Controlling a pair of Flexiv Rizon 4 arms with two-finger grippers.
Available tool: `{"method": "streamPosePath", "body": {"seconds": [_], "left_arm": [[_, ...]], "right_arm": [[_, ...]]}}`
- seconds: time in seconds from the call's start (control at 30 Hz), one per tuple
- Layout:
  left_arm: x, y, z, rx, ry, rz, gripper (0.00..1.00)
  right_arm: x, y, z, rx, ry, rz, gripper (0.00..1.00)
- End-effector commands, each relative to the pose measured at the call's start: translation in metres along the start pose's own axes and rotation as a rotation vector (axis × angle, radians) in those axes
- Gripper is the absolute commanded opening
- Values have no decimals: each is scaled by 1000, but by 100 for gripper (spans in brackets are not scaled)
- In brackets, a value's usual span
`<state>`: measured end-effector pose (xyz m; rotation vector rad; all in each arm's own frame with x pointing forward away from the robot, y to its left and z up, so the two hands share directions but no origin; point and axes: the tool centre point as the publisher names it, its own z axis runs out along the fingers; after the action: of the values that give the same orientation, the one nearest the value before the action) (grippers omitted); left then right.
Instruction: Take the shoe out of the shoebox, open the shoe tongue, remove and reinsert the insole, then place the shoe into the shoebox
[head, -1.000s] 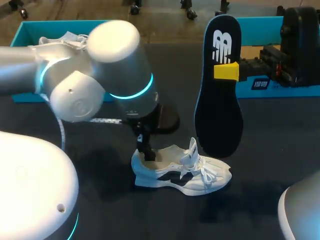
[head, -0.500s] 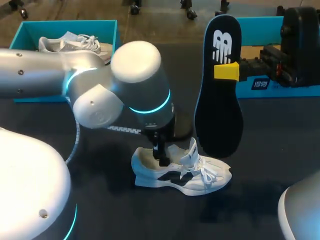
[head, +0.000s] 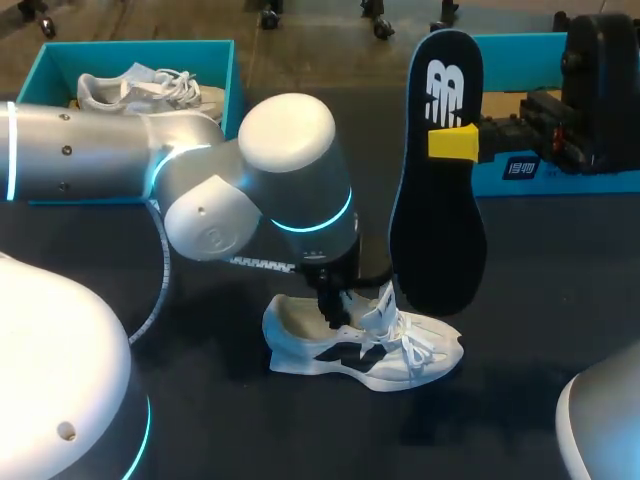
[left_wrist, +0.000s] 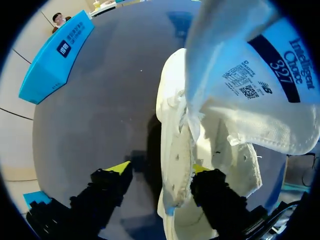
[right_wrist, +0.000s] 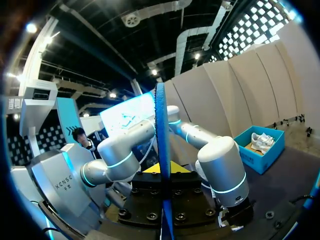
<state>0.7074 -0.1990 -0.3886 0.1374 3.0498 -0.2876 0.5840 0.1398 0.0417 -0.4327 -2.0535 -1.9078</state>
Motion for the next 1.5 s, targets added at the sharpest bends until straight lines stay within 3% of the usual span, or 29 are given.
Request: {"method": "streamPosePath", "body": {"seconds": [0.03, 0.07, 0.43, 0.9, 1.0, 1.37, 1.4, 1.5], "left_arm": [[0, 2, -4, 0, -8, 4, 9], [1, 2, -5, -1, -9, 6, 0], [3, 5, -17, 6, -32, 93, 0], [7, 5, -64, 49, -38, 552, 0], [5, 5, -73, 12, -147, 577, 0], [5, 5, -73, 12, -147, 577, 0], [6, 5, -75, 21, -86, 667, 0], [9, 8, -87, 23, -47, 828, 0]], "right_arm": [[-4, 3, 4, 6, 4, 2, 0], [-4, 3, 4, 6, 4, 2, 0], [-4, 3, 4, 6, 4, 2, 0], [-4, 3, 4, 6, 4, 2, 0], [-4, 3, 4, 6, 4, 2, 0], [-4, 3, 4, 6, 4, 2, 0], [-4, 3, 4, 6, 4, 2, 0], [-4, 3, 4, 6, 4, 2, 0]]}}
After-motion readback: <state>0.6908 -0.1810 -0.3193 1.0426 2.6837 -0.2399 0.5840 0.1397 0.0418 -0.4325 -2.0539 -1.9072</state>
